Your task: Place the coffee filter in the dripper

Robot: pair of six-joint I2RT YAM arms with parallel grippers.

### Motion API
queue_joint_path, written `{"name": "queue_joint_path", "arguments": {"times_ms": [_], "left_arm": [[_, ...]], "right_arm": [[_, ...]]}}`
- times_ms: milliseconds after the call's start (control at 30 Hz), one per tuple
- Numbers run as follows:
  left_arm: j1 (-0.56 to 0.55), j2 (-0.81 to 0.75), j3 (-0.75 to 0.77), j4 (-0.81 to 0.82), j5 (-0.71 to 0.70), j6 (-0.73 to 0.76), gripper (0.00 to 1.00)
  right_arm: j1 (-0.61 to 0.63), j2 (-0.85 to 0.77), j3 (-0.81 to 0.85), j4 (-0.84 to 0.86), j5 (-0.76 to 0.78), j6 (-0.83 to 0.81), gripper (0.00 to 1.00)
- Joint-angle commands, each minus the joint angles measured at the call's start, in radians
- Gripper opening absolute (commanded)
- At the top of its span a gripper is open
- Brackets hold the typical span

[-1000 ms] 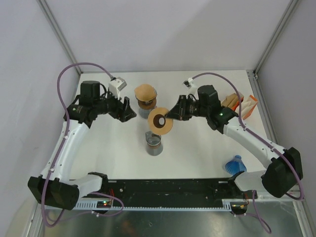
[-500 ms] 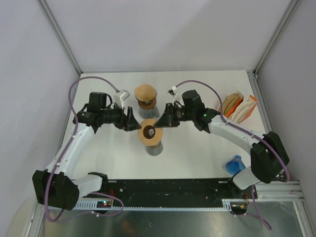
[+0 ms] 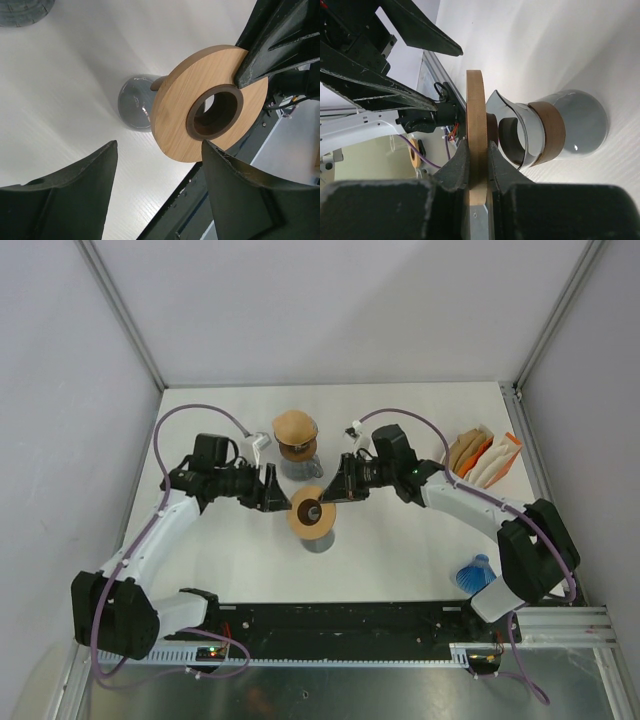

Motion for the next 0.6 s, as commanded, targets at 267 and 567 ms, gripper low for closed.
{"name": "queue_joint_path", "arguments": {"times_ms": [267, 567], "left_arm": [[-0.040, 0.012, -0.032, 0.053, 0.017, -0.031, 0.72], [-0.062, 0.025, -0.041, 0.071, 0.015, -0.041, 0.70]], "right_arm": [[-0.035, 0.043, -0.005, -0.034, 0.005, -0.059, 0.01], [-0.041, 0.045, -0.005, -0.138, 0.127, -0.136, 0.22]]}}
